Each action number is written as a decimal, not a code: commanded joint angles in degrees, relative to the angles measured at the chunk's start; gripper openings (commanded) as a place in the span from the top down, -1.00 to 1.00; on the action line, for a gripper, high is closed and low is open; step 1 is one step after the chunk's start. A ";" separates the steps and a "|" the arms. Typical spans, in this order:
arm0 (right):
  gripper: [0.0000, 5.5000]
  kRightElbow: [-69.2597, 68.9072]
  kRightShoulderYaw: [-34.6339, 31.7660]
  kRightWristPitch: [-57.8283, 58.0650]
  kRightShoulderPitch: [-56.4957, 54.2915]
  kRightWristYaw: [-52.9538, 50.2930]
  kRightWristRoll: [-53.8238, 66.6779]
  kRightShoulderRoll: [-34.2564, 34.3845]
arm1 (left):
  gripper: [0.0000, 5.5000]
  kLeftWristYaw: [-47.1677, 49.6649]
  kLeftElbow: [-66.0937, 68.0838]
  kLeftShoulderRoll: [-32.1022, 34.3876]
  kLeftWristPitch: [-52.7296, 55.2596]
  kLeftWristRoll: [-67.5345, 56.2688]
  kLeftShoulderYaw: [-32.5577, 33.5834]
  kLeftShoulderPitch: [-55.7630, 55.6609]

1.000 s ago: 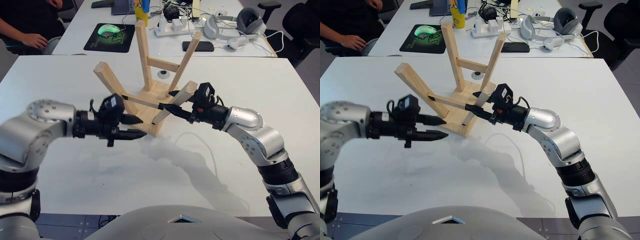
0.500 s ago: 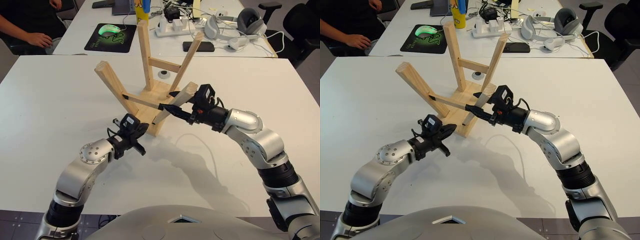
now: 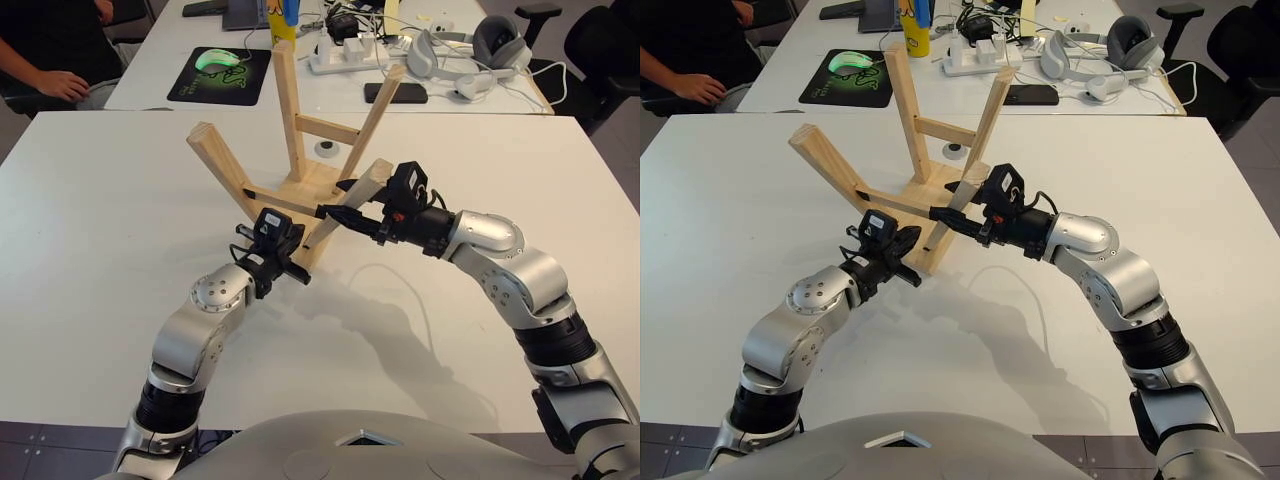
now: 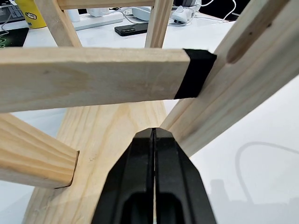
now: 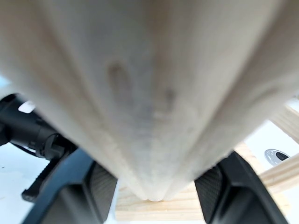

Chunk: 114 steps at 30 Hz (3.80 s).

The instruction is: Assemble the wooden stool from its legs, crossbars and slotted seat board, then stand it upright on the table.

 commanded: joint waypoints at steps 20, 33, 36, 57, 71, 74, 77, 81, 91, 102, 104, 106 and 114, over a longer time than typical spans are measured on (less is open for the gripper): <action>0.26 12.71 15.70 14.99 5.93 5.24 -8.96 -3.46 | 1.00 3.79 8.64 -7.77 -1.03 3.17 0.14 -10.14; 0.26 12.04 15.84 16.50 3.71 5.78 -8.58 -3.85 | 1.00 1.78 7.75 -5.76 -0.72 3.45 -0.41 -9.36; 0.26 12.40 16.07 16.41 3.47 5.54 -8.68 -3.71 | 1.00 1.22 7.22 -5.11 -0.86 3.67 -1.10 -8.44; 0.26 13.37 16.13 18.60 2.41 5.68 -6.90 -2.63 | 1.00 -7.72 8.78 6.92 -3.27 4.35 -0.63 -5.98; 0.26 18.43 18.90 20.24 -3.54 9.27 -8.32 -0.65 | 1.00 -6.98 10.56 5.30 -4.98 4.58 -0.01 -6.07; 0.26 19.27 21.11 20.05 -5.51 10.25 -9.95 -0.72 | 1.00 -6.74 10.61 5.11 -5.36 4.38 0.60 -5.68; 0.26 19.78 23.27 20.34 -7.17 10.61 -10.96 -0.34 | 1.00 -6.71 10.36 5.13 -5.73 4.38 0.76 -5.06; 0.26 21.04 25.33 20.50 -9.86 11.19 -11.74 0.03 | 1.00 -6.41 9.87 4.99 -6.15 4.28 1.30 -4.31; 0.26 22.70 26.41 19.82 -11.53 10.65 -11.02 0.23 | 1.00 -25.93 1.38 24.94 -0.67 -2.40 5.46 -3.16; 0.26 22.08 25.92 20.18 -10.87 9.59 -10.69 -0.07 | 1.00 -29.20 18.12 50.89 -4.97 5.68 18.67 -12.44; 0.26 22.04 25.92 20.29 -10.88 9.39 -10.61 0.00 | 1.00 -27.14 19.45 52.16 -6.77 9.24 17.18 -12.59; 0.26 21.98 26.08 20.42 -10.93 9.26 -10.54 0.28 | 1.00 -27.67 18.77 52.73 -7.01 10.65 16.22 -12.51; 0.26 22.12 26.19 20.49 -11.18 8.89 -10.59 0.87 | 1.00 -25.72 22.45 52.03 -10.75 15.10 16.67 -14.58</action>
